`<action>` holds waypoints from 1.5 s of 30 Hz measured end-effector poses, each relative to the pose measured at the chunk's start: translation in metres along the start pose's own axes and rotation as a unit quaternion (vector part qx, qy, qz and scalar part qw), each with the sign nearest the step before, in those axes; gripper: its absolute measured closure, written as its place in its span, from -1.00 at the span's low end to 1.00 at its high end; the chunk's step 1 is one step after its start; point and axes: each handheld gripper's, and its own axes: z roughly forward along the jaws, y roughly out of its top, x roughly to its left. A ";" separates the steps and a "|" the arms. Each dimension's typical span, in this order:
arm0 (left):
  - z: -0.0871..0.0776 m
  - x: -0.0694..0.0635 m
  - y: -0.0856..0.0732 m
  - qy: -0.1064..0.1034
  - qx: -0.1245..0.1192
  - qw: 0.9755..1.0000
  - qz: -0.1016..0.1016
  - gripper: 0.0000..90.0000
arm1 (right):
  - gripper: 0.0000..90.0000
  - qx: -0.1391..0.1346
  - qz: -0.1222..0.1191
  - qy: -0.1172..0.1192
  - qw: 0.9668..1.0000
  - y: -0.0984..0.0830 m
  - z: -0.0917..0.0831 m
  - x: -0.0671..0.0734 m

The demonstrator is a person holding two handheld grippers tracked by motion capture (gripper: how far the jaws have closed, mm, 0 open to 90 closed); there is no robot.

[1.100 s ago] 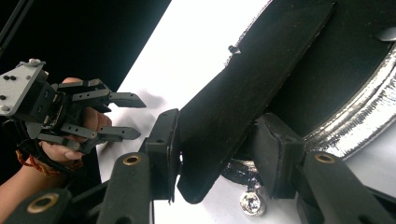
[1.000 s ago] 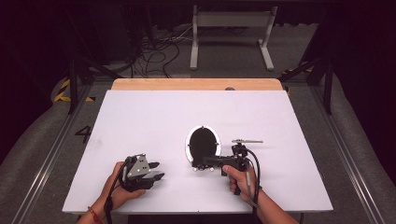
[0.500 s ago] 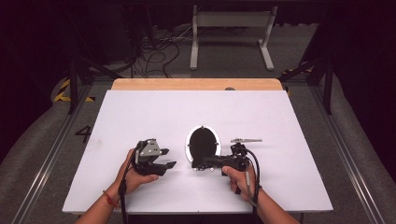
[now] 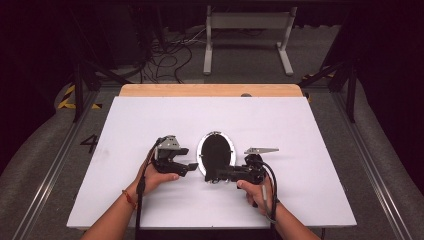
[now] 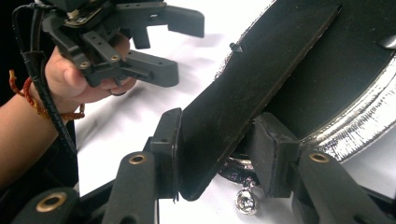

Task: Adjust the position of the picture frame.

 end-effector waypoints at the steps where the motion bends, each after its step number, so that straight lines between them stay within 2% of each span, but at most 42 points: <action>1: 0.002 0.001 0.000 -0.001 0.005 1.000 0.005 -0.42 | 0.28 0.000 -0.001 0.000 1.000 0.000 0.000 0.001; 4: 0.007 0.002 -0.001 -0.003 0.015 1.000 0.005 -0.45 | 0.28 -0.001 -0.021 -0.003 1.000 0.000 0.000 0.002; 5: 0.007 0.002 -0.001 -0.003 0.015 1.000 0.005 -0.46 | 0.28 -0.001 -0.021 -0.003 1.000 0.000 0.000 0.002; 7: 0.010 0.001 0.000 0.008 0.019 1.000 0.004 -0.49 | 0.28 -0.003 -0.035 -0.007 0.999 0.000 0.000 0.005; 9: 0.011 0.002 0.000 0.008 0.021 1.000 0.002 -0.52 | 0.28 -0.003 -0.041 -0.009 0.999 0.000 0.000 0.006; 10: 0.012 0.003 -0.001 0.006 0.020 1.000 -0.001 -0.52 | 0.28 -0.004 -0.055 -0.012 0.998 0.000 0.000 0.008; 12: 0.013 0.003 -0.001 0.002 0.019 1.000 -0.003 -0.53 | 0.28 -0.006 -0.066 -0.013 0.998 -0.001 0.000 0.010; 13: 0.014 0.003 0.000 0.004 0.024 1.000 0.007 -0.55 | 0.28 -0.007 -0.072 -0.014 0.997 -0.001 0.000 0.011; 16: 0.015 0.004 -0.001 0.005 0.024 1.000 0.002 -0.56 | 0.28 -0.008 -0.080 -0.016 0.997 -0.002 0.000 0.012; 24: 0.020 0.006 -0.001 -0.016 0.020 1.000 -0.008 -0.59 | 0.28 -0.012 -0.102 -0.012 0.995 -0.003 -0.001 0.013; 25: 0.021 0.007 0.000 -0.026 0.025 0.999 -0.008 -0.59 | 0.28 -0.013 -0.104 -0.012 0.994 -0.003 -0.001 0.013; 28: 0.021 0.008 0.006 -0.037 0.023 0.999 -0.013 -0.59 | 0.29 -0.012 -0.114 -0.008 0.993 -0.003 -0.001 0.014; 32: 0.022 0.007 0.012 -0.032 0.022 0.999 -0.004 -0.59 | 0.32 -0.013 -0.126 -0.005 0.992 -0.003 -0.002 0.015; 37: 0.022 0.011 0.010 -0.051 0.014 0.999 -0.013 -0.52 | 0.35 -0.013 -0.133 0.003 0.991 -0.003 -0.004 0.014; 39: 0.022 0.013 0.010 -0.062 0.011 0.998 -0.011 -0.50 | 0.35 -0.013 -0.136 0.006 0.991 -0.003 -0.004 0.014; 41: 0.021 0.012 0.010 -0.075 0.011 0.997 -0.007 -0.36 | 0.36 -0.013 -0.137 0.006 0.990 -0.003 -0.004 0.015; 45: 0.019 0.014 0.010 -0.073 0.008 0.997 -0.002 -0.24 | 0.36 -0.013 -0.137 0.009 0.990 -0.003 -0.004 0.014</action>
